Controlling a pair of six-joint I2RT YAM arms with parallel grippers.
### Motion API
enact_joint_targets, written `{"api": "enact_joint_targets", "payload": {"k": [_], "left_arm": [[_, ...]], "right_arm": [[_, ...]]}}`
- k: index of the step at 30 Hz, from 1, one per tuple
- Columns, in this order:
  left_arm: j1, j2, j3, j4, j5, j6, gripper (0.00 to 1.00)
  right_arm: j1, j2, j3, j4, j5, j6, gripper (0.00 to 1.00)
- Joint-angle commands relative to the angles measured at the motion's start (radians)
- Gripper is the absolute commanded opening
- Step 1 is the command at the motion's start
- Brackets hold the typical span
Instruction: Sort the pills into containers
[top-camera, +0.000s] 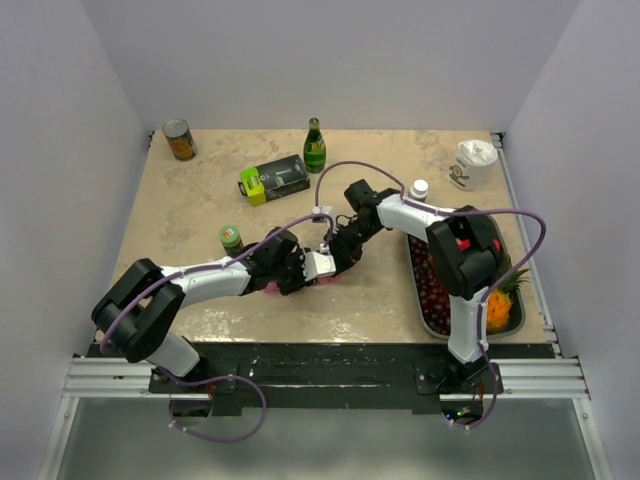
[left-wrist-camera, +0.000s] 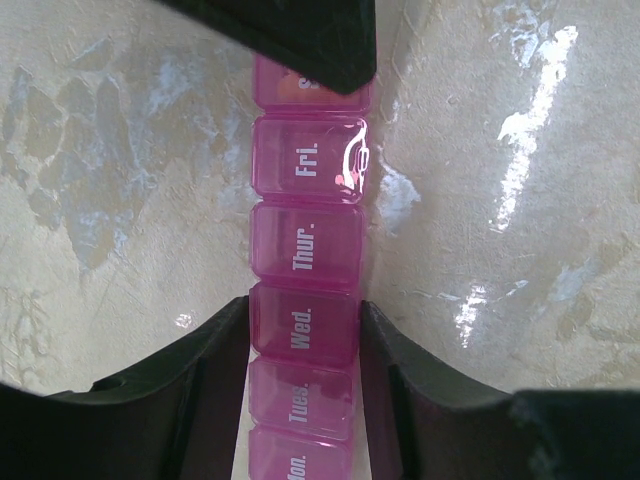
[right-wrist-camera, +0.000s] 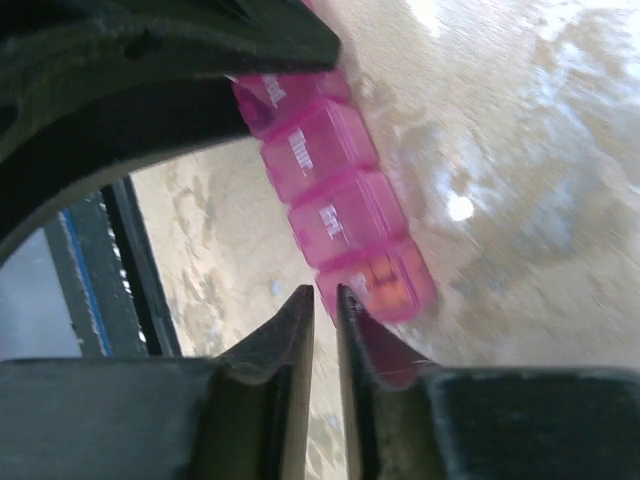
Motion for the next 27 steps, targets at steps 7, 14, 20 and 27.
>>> {"api": "enact_joint_targets", "payload": {"k": [7,14,20,27], "left_arm": [[0.009,-0.024,0.037,0.016,0.033,-0.143,0.84],[0.016,-0.192,0.037,0.047,0.018,-0.225,0.95],[0.034,-0.468,0.051,0.186,-0.055,-0.447,0.98],[0.043,-0.706,0.166,0.165,-0.223,-0.667,0.99]], "right_arm": [[-0.129,-0.29,0.029,0.004,0.159,-0.106,0.52],[-0.198,-0.496,0.055,0.018,0.269,-0.141,0.77],[-0.209,-0.738,-0.054,0.367,0.582,0.099,0.99],[-0.229,-0.821,0.001,0.334,0.636,0.384,0.99]]}}
